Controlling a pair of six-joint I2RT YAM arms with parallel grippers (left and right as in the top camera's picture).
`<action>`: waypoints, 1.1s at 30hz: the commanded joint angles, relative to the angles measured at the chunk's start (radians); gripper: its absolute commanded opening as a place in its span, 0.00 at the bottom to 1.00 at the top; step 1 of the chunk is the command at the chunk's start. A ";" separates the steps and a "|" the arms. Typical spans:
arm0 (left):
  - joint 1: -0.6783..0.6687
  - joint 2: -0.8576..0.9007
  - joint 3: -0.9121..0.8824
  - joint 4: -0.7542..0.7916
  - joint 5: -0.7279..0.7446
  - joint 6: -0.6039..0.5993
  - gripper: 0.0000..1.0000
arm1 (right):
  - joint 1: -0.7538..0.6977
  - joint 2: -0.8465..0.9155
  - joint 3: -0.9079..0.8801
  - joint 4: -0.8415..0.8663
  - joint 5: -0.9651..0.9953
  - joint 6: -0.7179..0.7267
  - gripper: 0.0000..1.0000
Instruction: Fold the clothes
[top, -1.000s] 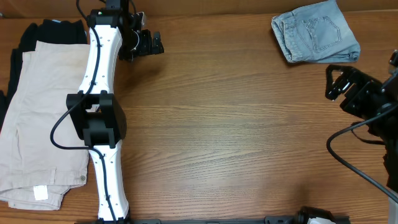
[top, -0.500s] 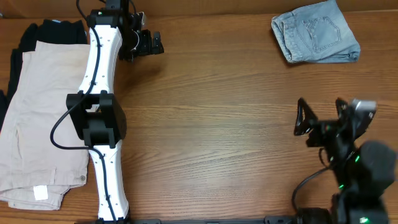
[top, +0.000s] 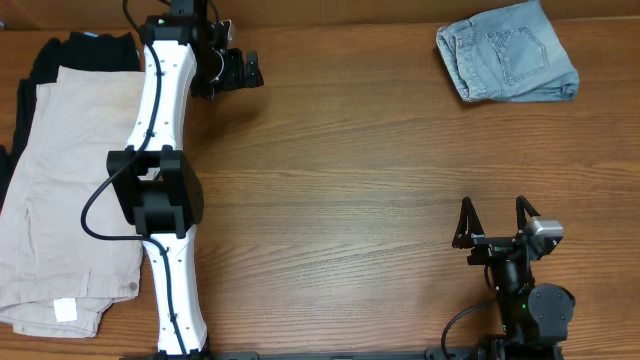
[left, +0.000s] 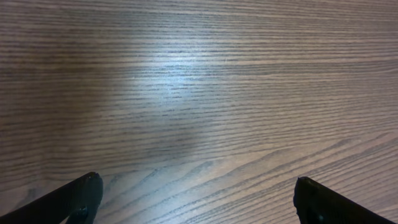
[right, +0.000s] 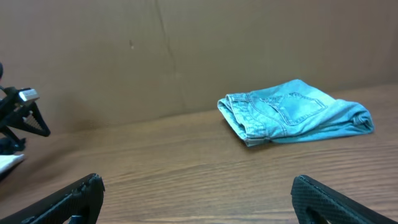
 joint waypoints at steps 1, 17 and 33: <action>-0.006 0.002 0.013 0.000 -0.003 -0.006 1.00 | 0.006 -0.046 -0.061 0.079 0.021 0.004 1.00; -0.006 0.002 0.013 0.000 -0.002 -0.006 1.00 | 0.013 -0.045 -0.059 0.003 0.009 0.003 1.00; -0.006 0.002 0.013 0.000 -0.003 -0.006 1.00 | 0.013 -0.045 -0.059 0.003 0.009 0.003 1.00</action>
